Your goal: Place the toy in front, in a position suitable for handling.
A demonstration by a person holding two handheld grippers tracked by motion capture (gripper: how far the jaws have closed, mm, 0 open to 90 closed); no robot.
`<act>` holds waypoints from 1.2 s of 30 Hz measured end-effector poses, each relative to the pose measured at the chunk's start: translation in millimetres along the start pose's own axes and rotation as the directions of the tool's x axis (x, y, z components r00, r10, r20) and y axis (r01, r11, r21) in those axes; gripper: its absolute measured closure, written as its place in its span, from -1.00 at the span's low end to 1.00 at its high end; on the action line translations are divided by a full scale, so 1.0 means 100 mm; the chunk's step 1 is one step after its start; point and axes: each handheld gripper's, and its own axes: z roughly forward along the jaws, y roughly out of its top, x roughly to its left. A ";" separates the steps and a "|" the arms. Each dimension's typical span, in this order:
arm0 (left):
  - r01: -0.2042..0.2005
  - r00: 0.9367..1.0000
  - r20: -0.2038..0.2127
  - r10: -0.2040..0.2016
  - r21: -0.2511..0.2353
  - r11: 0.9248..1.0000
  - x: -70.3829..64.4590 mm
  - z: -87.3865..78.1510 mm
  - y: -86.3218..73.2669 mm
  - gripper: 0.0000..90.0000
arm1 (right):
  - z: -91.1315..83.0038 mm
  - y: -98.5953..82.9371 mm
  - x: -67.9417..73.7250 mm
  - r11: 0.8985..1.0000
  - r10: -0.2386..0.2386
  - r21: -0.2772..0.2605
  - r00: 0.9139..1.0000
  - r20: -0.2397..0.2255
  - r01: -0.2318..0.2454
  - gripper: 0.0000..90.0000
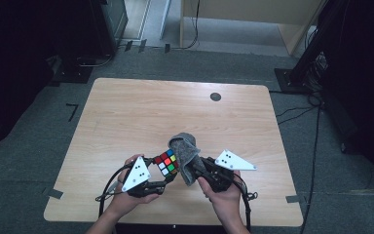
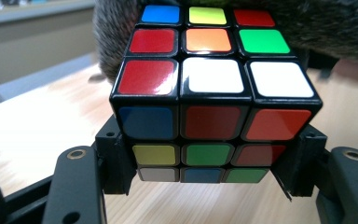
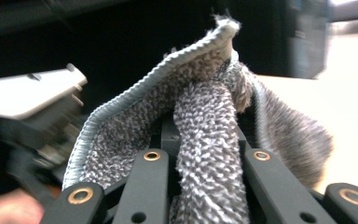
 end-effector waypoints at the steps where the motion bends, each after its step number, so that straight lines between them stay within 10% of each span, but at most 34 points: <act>1: -0.005 1.000 -0.009 0.005 0.018 1.000 -0.01 0.02 0.00 -0.24 | -0.02 0.00 0.03 0.999 -0.053 -0.005 0.998 0.040 0.054 0.74; 4: -0.032 0.999 -0.032 0.034 0.078 0.996 -0.08 0.09 0.00 -0.24 | 0.02 -0.01 0.20 0.986 -0.166 -0.022 0.986 0.005 0.166 0.73; 8: -0.060 0.997 -0.043 0.064 0.102 0.993 -0.13 0.10 0.03 -0.24 | 0.19 -0.17 0.43 0.932 -0.358 0.055 0.934 0.013 0.357 0.71; 14: -0.036 0.999 -0.032 0.040 0.113 0.993 -0.11 0.12 0.03 -0.24 | 0.10 -0.12 0.17 0.963 -0.271 0.047 0.957 0.102 0.267 0.71; 19: -0.041 0.999 -0.016 0.043 0.092 0.995 -0.12 0.09 0.03 -0.24 | 0.20 -0.17 0.43 0.919 -0.392 0.050 0.920 -0.014 0.392 0.66; 25: -0.027 0.999 -0.018 0.029 0.084 0.996 -0.07 0.08 0.02 -0.24 | 0.05 -0.12 -0.04 0.966 -0.258 0.021 0.955 0.145 0.257 0.66; 29: -0.019 0.999 -0.026 0.021 0.083 0.996 -0.02 0.06 0.01 -0.24 | 0.07 -0.28 -0.40 0.970 -0.236 0.117 0.936 0.262 0.212 0.62; 32: -0.010 0.999 -0.036 0.014 0.089 0.996 0.01 0.06 0.00 -0.24 | 0.15 -0.43 -0.62 0.958 -0.212 0.248 0.941 0.265 0.146 0.53; 36: -0.004 0.999 -0.040 0.008 0.101 0.995 0.04 0.07 -0.03 -0.24 | 0.16 -0.43 -0.69 0.956 -0.167 0.275 0.958 0.234 0.100 0.41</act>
